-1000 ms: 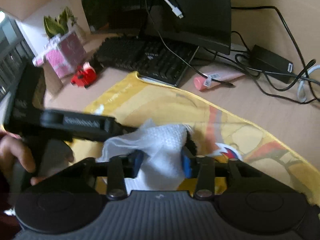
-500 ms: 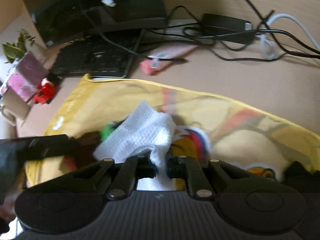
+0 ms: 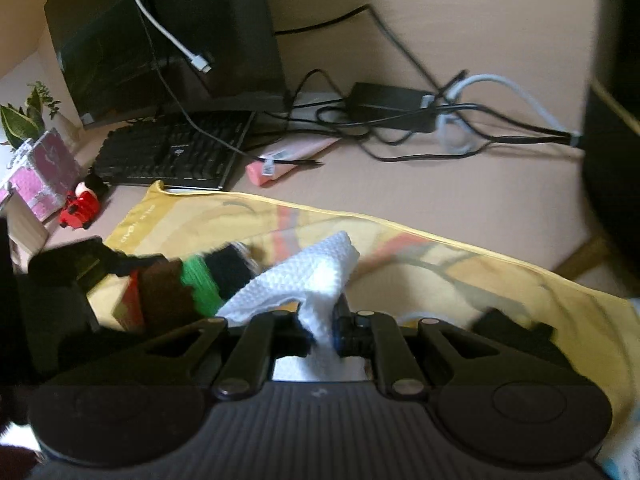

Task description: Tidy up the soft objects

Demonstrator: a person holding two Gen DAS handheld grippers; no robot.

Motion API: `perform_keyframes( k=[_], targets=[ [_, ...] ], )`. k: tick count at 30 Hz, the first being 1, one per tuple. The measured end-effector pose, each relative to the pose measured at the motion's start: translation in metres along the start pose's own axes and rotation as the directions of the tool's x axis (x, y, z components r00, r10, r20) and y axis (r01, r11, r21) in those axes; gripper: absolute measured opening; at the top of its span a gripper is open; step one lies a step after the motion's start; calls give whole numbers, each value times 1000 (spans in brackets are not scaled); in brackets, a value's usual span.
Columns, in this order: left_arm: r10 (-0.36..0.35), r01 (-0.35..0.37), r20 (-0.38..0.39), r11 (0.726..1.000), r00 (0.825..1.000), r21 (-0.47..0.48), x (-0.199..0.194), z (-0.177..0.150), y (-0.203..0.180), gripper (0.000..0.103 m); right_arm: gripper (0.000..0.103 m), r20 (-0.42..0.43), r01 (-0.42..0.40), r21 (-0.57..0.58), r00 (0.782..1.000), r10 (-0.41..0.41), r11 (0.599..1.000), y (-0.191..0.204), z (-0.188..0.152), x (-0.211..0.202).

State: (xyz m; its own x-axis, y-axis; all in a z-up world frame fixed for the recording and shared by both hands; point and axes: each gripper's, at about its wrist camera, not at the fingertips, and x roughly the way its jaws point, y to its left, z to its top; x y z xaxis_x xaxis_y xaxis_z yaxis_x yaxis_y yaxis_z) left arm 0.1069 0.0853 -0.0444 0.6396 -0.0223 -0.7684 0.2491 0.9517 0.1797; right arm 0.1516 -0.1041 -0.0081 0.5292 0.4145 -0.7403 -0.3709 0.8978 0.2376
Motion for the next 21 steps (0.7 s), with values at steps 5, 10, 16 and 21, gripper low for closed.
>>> perform_keyframes(
  k=[5,10,16,21],
  targets=[
    [-434,392,29,779,900,-489,3,10,44,73,11,43,42,14,998,-43,999,-13,-9,-25],
    [-464,375,-11,730,886,-572,13,5,39,75,11,43,2,-7,999,-1,1000,-8,-14,-38],
    [-477,369,-39,726,878,-580,19,-2,35,78,15,-69,-292,-166,956,284,942,43,-28,-38],
    [-486,380,-36,726,873,-573,18,-6,36,79,17,-115,-287,-153,956,272,946,39,-26,-15]
  ],
)
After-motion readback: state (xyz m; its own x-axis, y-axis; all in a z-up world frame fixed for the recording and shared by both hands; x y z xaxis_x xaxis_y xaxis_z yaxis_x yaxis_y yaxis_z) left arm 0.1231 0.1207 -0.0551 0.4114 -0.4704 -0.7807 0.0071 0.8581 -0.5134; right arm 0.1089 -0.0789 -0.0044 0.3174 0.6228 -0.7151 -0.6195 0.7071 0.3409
